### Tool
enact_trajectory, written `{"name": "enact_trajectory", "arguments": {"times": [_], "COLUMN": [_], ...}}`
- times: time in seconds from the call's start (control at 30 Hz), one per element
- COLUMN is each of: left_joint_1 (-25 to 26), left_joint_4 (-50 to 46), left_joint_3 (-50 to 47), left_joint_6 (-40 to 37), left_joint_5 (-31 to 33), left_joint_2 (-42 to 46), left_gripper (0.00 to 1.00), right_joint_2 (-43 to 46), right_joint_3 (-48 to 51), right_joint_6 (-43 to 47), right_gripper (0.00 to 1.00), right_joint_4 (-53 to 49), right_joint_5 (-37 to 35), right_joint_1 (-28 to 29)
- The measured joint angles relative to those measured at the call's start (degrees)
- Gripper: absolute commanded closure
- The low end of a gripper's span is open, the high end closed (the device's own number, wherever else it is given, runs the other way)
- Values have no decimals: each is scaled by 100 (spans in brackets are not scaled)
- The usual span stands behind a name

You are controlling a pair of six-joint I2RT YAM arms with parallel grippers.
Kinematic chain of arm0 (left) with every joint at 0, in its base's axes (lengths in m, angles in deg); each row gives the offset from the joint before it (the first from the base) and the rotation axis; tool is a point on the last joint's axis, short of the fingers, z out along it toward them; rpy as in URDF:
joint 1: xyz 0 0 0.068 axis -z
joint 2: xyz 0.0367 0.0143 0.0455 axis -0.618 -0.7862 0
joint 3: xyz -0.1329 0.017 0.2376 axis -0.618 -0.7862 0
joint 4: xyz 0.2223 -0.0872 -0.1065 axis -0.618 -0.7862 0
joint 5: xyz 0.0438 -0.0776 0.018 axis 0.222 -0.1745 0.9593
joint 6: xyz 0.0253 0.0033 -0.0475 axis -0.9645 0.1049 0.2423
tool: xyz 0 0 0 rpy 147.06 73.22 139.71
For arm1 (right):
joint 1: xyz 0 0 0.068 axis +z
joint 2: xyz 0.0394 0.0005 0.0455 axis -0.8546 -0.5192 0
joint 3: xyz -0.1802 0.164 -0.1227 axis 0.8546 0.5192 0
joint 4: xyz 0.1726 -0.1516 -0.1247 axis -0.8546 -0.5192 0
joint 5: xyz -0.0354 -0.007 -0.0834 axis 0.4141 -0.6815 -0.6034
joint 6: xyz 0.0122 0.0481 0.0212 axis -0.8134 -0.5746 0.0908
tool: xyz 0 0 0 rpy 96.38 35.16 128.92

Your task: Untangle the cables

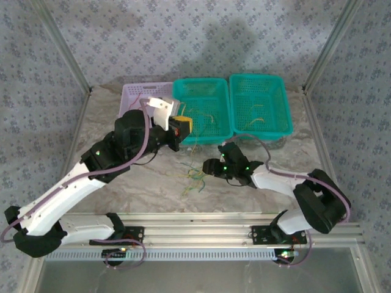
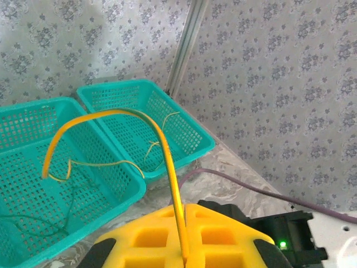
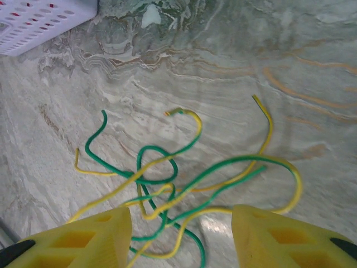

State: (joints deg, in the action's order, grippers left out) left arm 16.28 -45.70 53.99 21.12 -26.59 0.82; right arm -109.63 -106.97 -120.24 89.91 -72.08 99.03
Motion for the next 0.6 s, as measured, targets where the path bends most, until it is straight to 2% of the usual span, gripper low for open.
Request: {"name": "enact_trajectory", "arguments": {"times": [0.23,0.6], "left_joint_1": [-4,-4], "left_joint_4": [46,48], "left_joint_3": [-103,-125], "left_joint_6": [63,61], "left_joint_5": [-44,-39], "left_joint_2": [22,144], "left_gripper": [100,100], "right_joint_2": [-426,-566], "right_joint_3": [-382,-479], "right_joint_6": [-87,-105], "right_gripper": [59,58], "right_joint_4": [94,-166], "right_joint_5": [-90,-221], "right_joint_1": [98,109]}}
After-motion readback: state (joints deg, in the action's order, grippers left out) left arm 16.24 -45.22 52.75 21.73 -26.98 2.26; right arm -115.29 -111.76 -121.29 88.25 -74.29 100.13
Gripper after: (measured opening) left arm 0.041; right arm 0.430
